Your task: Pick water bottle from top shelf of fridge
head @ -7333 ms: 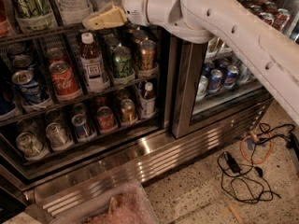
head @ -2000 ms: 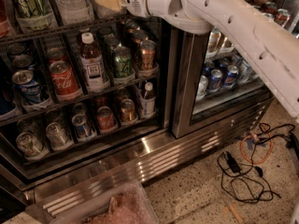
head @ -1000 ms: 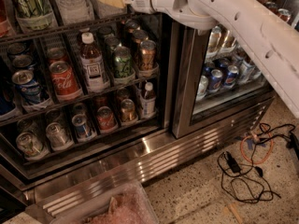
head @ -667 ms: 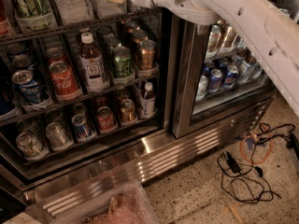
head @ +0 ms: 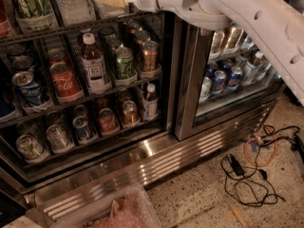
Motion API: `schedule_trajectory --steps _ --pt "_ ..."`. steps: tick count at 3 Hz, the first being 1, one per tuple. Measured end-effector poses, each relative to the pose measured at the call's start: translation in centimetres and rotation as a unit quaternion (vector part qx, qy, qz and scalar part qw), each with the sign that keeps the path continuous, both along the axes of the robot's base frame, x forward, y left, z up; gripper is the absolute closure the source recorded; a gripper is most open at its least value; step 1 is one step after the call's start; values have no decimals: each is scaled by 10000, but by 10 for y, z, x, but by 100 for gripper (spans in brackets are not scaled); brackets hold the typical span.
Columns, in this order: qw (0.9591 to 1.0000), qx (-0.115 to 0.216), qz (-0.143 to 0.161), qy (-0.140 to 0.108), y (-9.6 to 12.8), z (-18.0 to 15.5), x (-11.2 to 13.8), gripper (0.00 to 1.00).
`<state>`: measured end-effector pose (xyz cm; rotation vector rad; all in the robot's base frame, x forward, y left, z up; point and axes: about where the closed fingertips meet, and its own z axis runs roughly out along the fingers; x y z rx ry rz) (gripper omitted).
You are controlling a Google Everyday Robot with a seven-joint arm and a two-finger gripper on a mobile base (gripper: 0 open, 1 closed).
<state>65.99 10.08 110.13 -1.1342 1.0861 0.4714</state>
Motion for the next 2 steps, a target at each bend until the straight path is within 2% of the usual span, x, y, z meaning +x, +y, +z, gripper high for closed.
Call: schedule_trajectory --steps 2 --pt "9991 -283 139 297 -9 -24 -31 100"
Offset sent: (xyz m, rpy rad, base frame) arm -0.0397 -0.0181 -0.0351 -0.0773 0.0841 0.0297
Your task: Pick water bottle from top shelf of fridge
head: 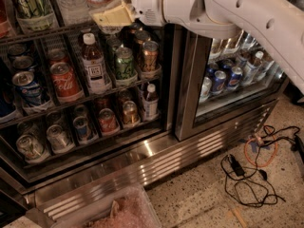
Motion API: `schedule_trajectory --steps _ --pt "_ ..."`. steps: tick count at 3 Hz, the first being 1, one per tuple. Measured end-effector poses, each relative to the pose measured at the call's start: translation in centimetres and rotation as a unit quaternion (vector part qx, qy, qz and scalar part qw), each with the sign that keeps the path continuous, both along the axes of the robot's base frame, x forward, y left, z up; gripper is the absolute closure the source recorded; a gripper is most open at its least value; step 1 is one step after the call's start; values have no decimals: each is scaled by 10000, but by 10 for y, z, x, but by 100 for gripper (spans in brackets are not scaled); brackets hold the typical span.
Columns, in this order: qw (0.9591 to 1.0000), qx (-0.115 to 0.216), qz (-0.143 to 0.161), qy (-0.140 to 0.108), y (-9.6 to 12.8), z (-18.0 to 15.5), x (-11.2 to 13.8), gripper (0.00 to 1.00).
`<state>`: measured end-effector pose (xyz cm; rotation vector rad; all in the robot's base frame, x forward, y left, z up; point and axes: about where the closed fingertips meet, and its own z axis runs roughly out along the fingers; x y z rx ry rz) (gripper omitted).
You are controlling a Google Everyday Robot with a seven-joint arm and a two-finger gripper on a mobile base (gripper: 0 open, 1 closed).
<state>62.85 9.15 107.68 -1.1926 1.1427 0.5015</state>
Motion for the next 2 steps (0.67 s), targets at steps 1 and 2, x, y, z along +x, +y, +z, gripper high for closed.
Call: schedule_trajectory --steps 1,2 --pt "9999 -91 49 33 -3 -2 -5 100" --pt "9998 -154 110 38 -6 -3 -8 100"
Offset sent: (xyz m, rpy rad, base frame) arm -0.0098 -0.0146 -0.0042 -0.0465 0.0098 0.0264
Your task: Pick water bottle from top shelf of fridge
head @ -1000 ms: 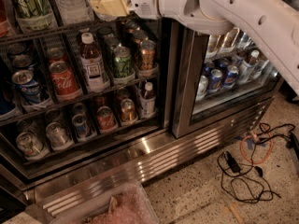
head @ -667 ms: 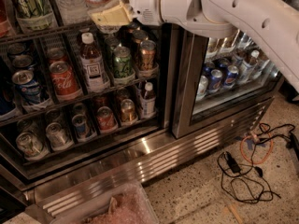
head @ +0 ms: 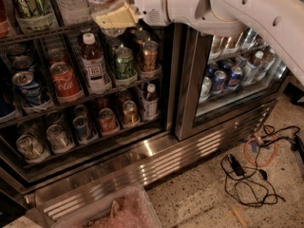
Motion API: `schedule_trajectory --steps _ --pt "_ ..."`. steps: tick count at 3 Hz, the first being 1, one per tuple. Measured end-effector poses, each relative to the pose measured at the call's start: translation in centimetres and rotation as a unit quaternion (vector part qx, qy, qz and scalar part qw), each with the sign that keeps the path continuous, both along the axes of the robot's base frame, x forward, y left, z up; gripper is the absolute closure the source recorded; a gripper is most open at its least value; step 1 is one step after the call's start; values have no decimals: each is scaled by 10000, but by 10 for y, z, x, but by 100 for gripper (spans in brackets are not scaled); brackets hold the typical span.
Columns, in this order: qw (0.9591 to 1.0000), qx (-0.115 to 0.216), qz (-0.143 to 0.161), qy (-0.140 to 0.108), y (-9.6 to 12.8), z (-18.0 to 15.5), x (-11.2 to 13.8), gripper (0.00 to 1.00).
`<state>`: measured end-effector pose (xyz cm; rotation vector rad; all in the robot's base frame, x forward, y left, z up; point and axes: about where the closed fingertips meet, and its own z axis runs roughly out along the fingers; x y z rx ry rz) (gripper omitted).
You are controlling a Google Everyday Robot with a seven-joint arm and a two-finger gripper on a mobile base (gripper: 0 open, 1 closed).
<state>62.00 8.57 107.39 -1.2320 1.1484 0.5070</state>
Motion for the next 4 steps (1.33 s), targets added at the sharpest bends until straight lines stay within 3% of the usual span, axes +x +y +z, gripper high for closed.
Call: schedule_trajectory --steps 2,3,4 --pt "9997 -15 240 -1 -2 3 -5 100" --pt "9988 -24 492 57 0 3 -7 100" --pt "9949 39 988 209 2 -1 -5 100"
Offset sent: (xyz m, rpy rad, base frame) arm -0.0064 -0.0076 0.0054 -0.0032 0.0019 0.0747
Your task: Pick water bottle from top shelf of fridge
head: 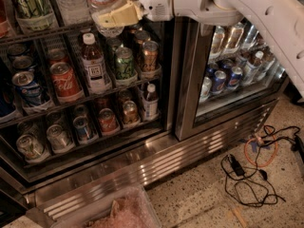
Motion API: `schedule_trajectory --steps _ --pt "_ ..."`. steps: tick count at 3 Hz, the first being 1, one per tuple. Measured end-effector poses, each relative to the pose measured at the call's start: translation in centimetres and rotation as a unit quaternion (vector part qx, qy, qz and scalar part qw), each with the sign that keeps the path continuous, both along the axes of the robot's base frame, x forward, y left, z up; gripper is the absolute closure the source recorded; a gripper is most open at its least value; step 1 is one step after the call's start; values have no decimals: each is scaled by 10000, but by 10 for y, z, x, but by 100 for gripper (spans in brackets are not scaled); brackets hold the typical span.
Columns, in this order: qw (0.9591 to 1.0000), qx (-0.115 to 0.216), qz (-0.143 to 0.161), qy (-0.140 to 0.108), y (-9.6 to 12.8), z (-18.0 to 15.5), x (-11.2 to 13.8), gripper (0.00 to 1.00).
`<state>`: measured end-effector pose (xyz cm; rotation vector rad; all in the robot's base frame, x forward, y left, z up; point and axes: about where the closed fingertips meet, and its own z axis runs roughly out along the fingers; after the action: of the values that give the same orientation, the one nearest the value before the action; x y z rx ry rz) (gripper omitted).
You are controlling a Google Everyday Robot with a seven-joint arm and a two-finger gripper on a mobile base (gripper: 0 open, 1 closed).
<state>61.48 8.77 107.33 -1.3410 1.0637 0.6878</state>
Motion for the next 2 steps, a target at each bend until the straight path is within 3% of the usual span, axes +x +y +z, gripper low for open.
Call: schedule_trajectory --steps 2 --pt "9951 -1 929 325 3 -13 -2 100"
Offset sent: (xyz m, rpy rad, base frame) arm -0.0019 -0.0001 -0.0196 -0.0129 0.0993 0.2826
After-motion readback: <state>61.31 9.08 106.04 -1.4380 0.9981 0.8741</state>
